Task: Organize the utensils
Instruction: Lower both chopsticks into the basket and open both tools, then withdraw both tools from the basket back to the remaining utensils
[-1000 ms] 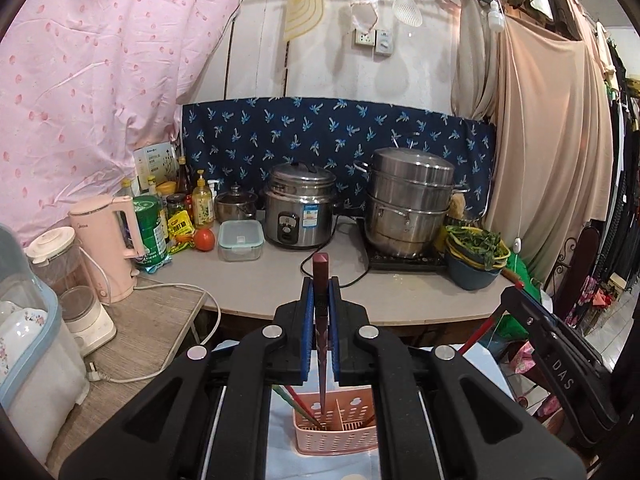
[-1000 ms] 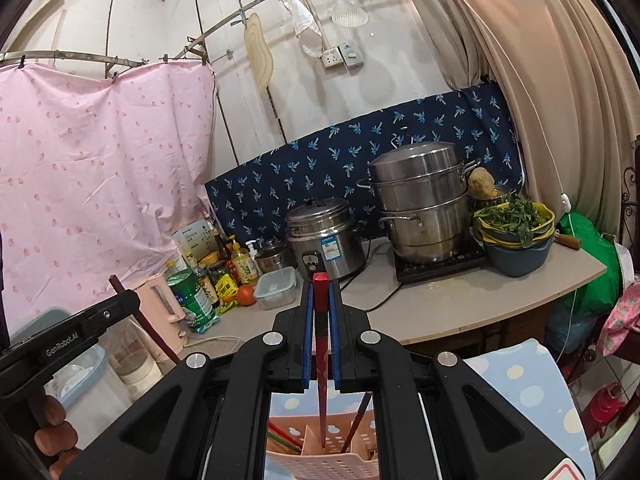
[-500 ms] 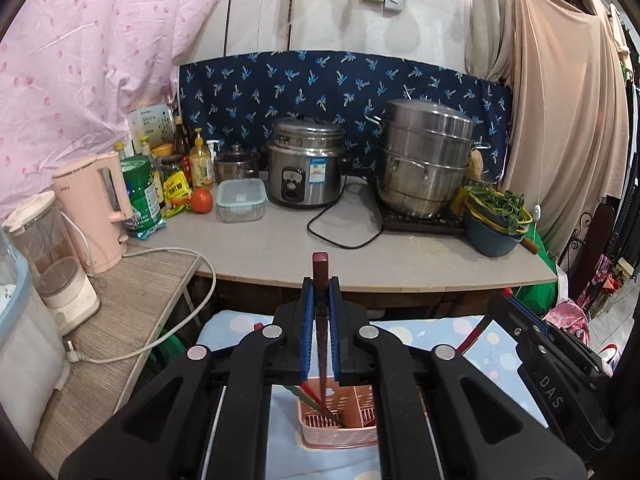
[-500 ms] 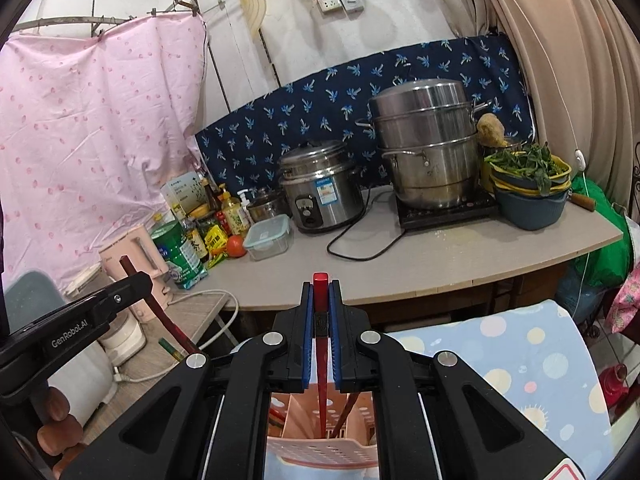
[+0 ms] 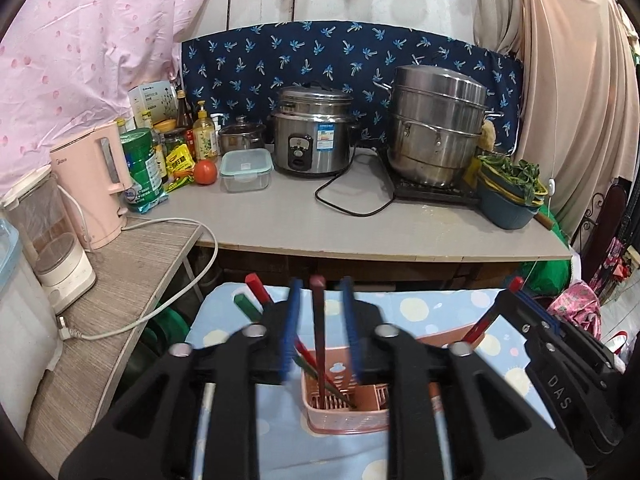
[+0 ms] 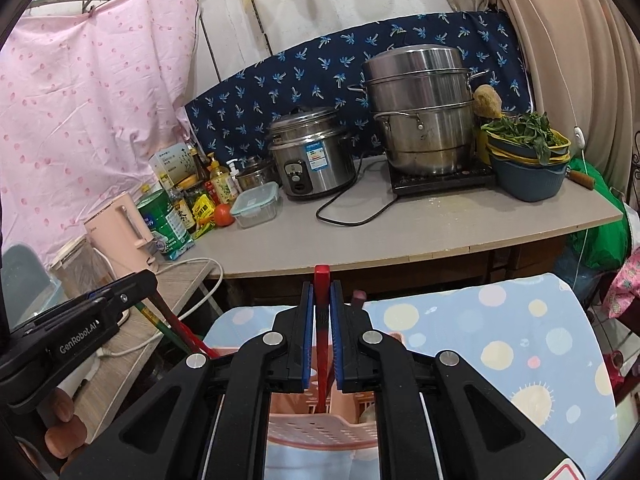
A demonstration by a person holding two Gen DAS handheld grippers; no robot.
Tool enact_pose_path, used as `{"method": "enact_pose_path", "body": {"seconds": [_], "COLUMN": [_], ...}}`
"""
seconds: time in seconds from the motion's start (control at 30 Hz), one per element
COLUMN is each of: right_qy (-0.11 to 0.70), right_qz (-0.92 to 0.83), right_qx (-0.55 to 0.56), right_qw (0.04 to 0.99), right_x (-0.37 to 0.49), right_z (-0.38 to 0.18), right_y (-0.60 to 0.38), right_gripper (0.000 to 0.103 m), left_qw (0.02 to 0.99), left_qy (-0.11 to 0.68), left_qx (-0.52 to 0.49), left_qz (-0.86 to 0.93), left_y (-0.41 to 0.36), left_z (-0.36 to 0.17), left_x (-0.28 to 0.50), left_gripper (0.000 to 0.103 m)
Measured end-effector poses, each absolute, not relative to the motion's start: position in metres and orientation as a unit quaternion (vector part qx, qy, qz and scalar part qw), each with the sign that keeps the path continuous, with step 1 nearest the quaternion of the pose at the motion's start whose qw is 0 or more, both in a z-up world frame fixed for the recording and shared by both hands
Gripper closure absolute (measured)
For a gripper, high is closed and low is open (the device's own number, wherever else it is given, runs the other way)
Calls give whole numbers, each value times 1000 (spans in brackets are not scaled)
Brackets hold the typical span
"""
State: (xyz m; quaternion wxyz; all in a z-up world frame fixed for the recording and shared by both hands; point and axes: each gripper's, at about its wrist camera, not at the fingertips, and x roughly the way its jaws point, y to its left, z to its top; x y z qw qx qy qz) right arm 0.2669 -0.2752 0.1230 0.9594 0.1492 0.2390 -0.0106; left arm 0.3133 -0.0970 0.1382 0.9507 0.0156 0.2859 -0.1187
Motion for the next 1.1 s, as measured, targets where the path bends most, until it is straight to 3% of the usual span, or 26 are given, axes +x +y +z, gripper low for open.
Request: {"method": "enact_pose_path", "body": {"seconds": [0.07, 0.13, 0.27, 0.73, 1.1], "right_qy": [239, 237, 235, 213, 240], "right_qz": [-13, -13, -13, -20, -23], "right_qx": [148, 148, 147, 129, 129], "right_qw": [960, 960, 961, 968, 962], "right_x": [264, 260, 252, 197, 134], "right_z": [122, 123, 124, 143, 125], "right_y": [-275, -276, -275, -269, -269], "right_gripper": [90, 90, 88, 71, 67], "left_qw": [953, 957, 958, 960, 956], "left_qy": [282, 272, 265, 262, 278], "left_qx": [18, 33, 56, 67, 48], "left_qz": [-109, -99, -91, -74, -76], "left_y": [-97, -99, -103, -90, -69], "left_z": [137, 136, 133, 137, 132], "left_x": [310, 302, 290, 249, 205], "left_gripper": [49, 40, 31, 14, 13]}}
